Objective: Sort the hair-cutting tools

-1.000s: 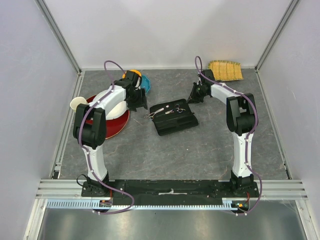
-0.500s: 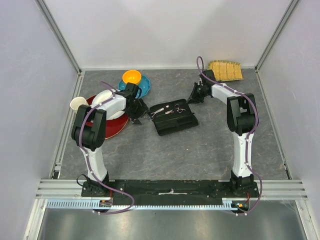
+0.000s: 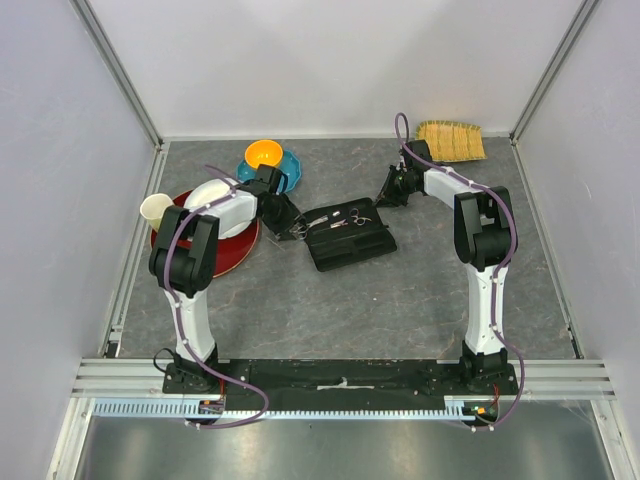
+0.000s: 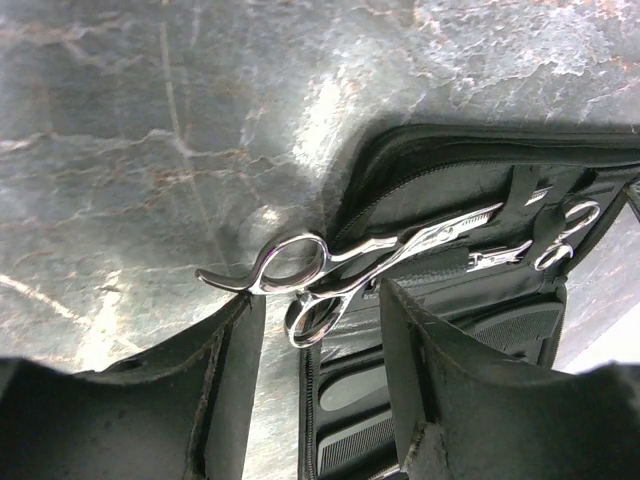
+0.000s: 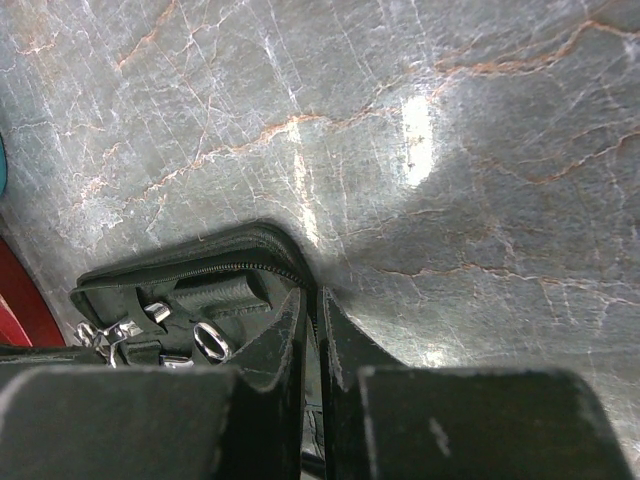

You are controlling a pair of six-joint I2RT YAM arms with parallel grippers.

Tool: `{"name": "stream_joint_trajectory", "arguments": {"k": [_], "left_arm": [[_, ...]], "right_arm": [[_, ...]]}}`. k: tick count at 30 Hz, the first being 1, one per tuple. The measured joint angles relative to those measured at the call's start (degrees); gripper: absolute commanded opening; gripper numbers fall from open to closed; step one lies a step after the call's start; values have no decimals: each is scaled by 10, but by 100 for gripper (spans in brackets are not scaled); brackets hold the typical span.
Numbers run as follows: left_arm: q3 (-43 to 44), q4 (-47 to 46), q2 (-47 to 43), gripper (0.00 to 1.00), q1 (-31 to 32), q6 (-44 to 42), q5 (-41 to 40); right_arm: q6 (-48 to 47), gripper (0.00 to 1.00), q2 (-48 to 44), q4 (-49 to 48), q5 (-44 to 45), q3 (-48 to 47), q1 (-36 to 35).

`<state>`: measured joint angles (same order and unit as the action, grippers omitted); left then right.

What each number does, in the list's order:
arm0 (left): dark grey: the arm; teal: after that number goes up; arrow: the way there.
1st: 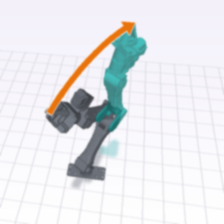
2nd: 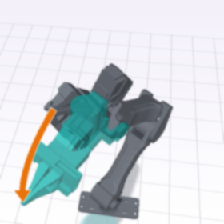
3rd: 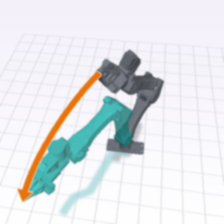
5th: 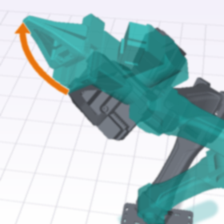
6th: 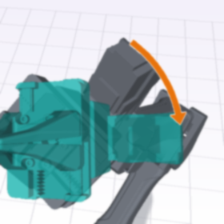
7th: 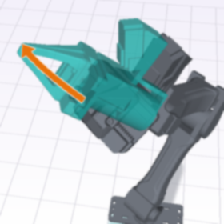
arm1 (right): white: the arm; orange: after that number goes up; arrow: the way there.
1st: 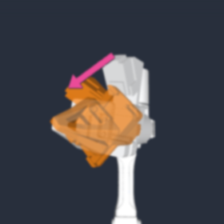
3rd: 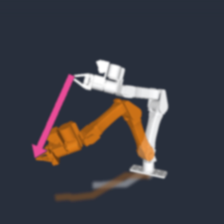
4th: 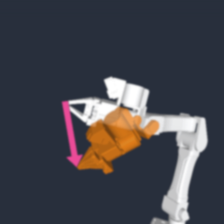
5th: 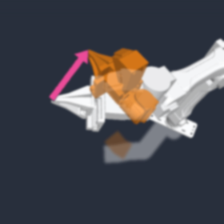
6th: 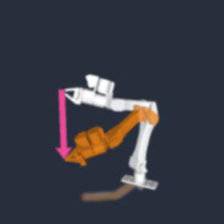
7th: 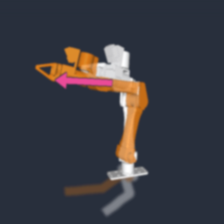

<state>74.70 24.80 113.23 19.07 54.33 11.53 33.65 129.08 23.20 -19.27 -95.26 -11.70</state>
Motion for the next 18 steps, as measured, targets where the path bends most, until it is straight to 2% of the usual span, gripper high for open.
{"name": "stream_joint_trajectory", "arguments": {"k": [10,18], "left_arm": [[48,-13,38,43,0,-43,12],[77,-1,61,40,-3,-64,40]], "right_arm": [[2,11,0,0,-2,0,1],[6,11,2,-1,-7,0,3]]}}
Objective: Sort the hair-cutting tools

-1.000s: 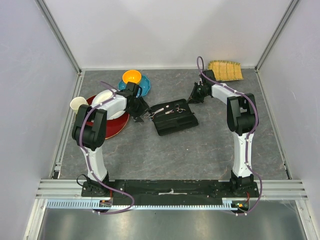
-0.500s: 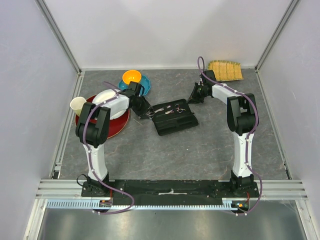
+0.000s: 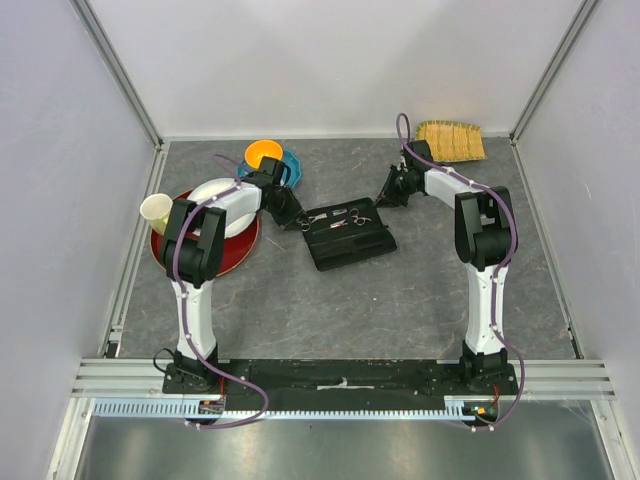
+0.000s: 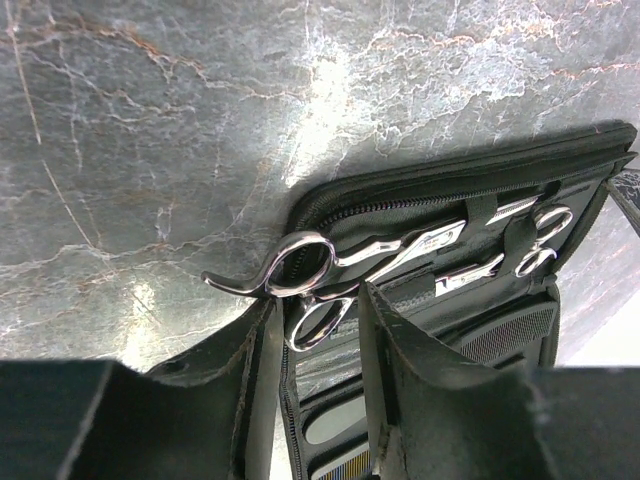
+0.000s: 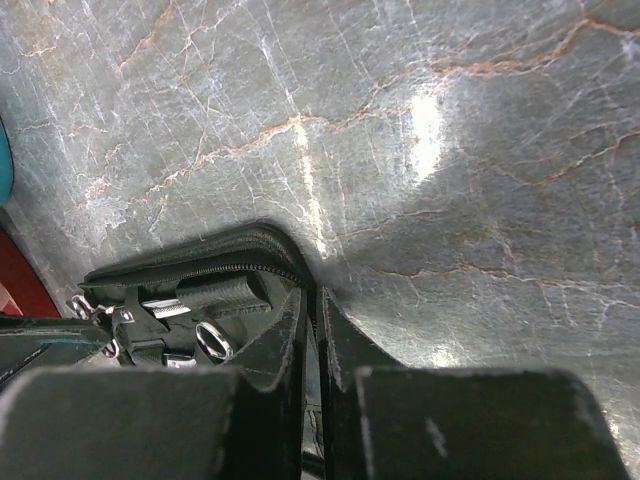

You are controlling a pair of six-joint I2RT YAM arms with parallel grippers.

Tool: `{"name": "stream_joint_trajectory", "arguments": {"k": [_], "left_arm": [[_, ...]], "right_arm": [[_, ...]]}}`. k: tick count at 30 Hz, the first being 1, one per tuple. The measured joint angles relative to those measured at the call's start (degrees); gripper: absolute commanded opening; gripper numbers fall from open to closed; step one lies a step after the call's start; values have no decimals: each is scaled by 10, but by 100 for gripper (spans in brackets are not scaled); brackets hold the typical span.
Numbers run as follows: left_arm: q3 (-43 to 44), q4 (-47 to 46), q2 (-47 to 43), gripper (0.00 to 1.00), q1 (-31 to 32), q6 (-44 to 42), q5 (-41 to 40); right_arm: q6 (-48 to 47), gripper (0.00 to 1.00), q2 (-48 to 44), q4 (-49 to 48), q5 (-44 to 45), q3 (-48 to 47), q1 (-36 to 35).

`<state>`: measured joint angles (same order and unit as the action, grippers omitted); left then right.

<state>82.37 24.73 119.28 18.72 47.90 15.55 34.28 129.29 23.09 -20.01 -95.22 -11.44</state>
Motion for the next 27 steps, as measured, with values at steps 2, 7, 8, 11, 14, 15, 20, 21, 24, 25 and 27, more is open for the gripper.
{"name": "stream_joint_trajectory", "arguments": {"k": [2,7,8,11,14,15,20,21,24,25,27], "left_arm": [[4,5,2,40,-1,0,3],[13,14,9,38,-4,0,13],[17,18,11,37,-5,0,16],[19,23,11,39,-5,0,17],[21,26,11,48,-5,0,17],[21,25,11,50,-5,0,17],[24,19,11,59,0,-9,21],[25,19,11,59,1,-11,20],[28,22,10,59,5,-20,12],[29,23,10,58,7,-23,8],[30,28,8,53,10,-27,-1]], "right_arm": [[0,11,0,0,-1,0,0],[0,11,1,-1,-3,0,1],[0,10,1,-1,-3,0,1],[0,10,1,-1,-5,0,2],[0,10,2,-1,-6,0,2],[0,10,2,-2,-6,0,2],[0,10,2,-2,-7,0,2],[0,10,2,-2,-7,0,2],[0,10,2,-2,-7,0,2],[0,10,2,-2,-7,0,2],[0,10,2,-2,-7,0,2]]}}
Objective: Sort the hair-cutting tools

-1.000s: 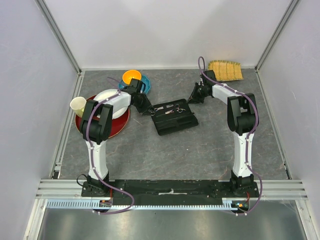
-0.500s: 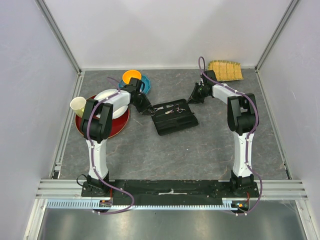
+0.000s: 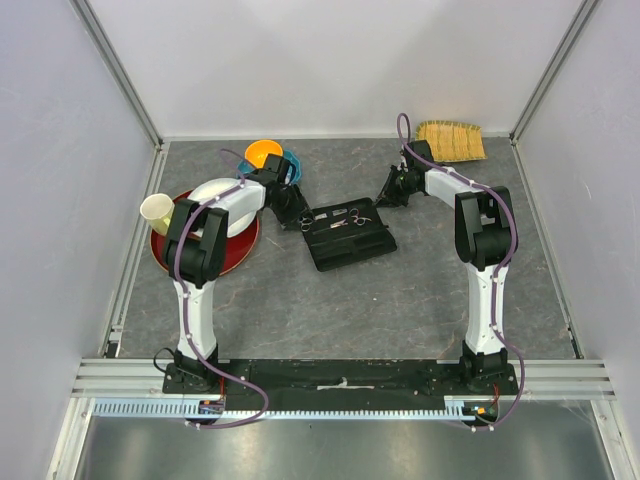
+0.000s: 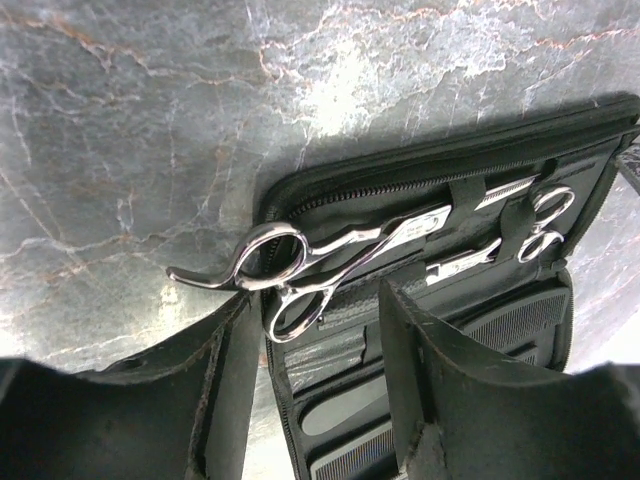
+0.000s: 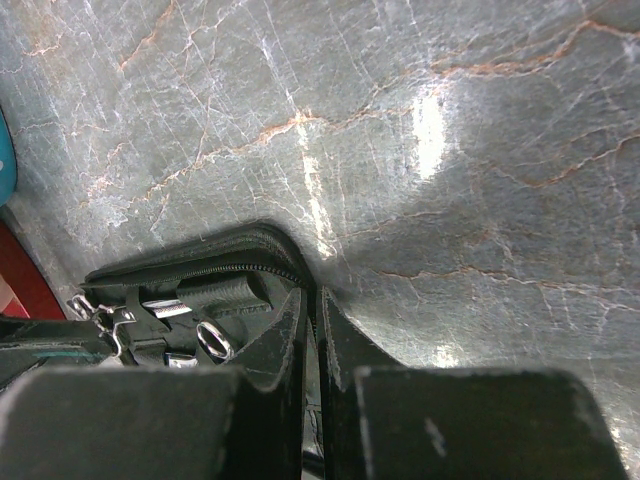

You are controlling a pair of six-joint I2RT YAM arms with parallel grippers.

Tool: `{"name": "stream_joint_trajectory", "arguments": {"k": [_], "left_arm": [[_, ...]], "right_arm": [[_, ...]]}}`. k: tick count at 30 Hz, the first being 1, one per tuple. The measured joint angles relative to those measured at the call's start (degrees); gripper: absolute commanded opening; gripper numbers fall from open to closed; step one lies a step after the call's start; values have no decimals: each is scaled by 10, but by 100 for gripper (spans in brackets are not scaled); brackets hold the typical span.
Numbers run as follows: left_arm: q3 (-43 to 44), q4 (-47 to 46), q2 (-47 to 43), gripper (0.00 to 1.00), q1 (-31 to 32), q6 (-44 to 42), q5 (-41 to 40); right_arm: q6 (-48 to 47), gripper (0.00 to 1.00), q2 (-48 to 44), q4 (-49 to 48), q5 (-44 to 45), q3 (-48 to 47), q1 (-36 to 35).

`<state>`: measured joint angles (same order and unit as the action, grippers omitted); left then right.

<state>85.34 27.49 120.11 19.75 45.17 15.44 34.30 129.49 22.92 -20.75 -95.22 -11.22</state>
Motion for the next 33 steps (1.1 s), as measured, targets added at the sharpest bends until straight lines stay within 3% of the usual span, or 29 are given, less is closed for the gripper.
{"name": "stream_joint_trajectory", "arguments": {"k": [5,7,25,33], "left_arm": [[0,16,-15,33,7,-9,-25],[0,21,-22,30,7,-12,-32],[24,48,-21,30,23,-44,-46],[51,42,25,37,27,-50,-14]], "right_arm": [[0,10,0,0,0,0,0],[0,10,0,0,0,0,0],[0,10,0,0,-2,0,1],[0,10,2,-2,-6,0,2]]}}
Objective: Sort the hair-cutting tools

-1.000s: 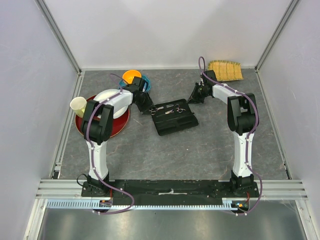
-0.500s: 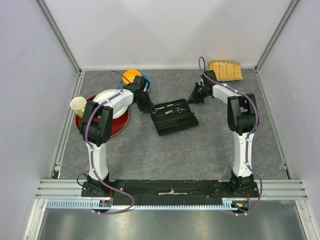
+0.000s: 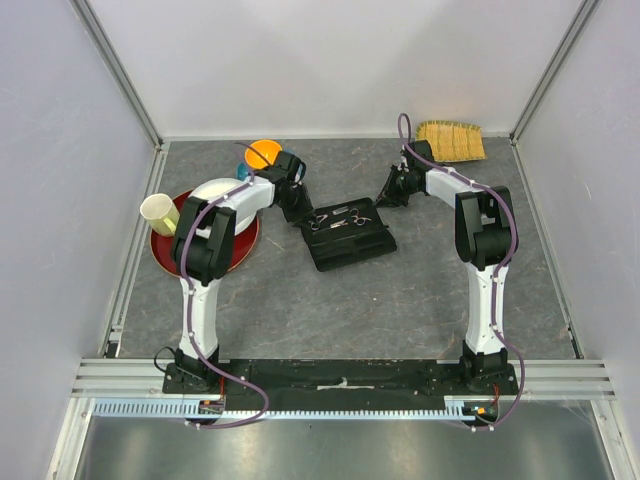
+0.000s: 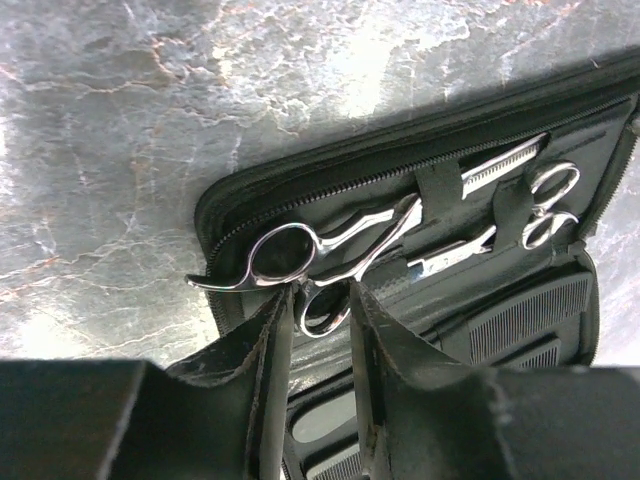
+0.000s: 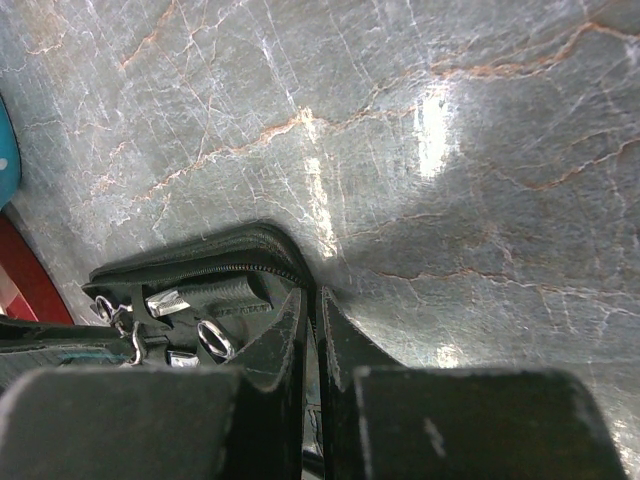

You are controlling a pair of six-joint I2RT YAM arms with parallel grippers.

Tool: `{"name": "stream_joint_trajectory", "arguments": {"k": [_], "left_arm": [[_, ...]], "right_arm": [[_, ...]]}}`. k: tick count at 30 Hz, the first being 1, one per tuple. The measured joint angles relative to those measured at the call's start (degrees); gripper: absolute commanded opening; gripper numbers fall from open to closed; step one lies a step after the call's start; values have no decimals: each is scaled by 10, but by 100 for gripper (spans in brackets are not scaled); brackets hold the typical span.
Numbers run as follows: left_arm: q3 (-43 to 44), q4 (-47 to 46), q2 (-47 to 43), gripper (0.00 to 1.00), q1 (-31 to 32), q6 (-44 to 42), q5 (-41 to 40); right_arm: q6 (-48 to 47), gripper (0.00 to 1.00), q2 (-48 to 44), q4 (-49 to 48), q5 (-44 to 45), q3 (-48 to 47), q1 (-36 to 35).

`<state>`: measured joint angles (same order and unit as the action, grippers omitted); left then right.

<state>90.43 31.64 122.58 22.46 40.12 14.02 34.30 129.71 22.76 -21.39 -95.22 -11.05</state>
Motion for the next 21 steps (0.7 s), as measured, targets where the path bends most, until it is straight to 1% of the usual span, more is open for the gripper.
{"name": "stream_joint_trajectory", "arguments": {"k": [8,12,17,18,20,21], "left_arm": [[14,0,10,39,2,-13,17],[34,0,24,35,7,-20,26],[51,0,35,35,17,-27,26],[51,0,35,36,18,-29,25],[52,0,36,41,19,-31,25],[53,0,37,47,19,-32,26]], "right_arm": [[0,10,2,-1,-9,0,3],[2,10,2,-2,-11,0,3],[3,10,2,-2,-11,0,3],[3,10,2,-2,-11,0,3],[3,10,2,-2,-11,0,3],[4,10,2,-2,-10,0,3]]}}
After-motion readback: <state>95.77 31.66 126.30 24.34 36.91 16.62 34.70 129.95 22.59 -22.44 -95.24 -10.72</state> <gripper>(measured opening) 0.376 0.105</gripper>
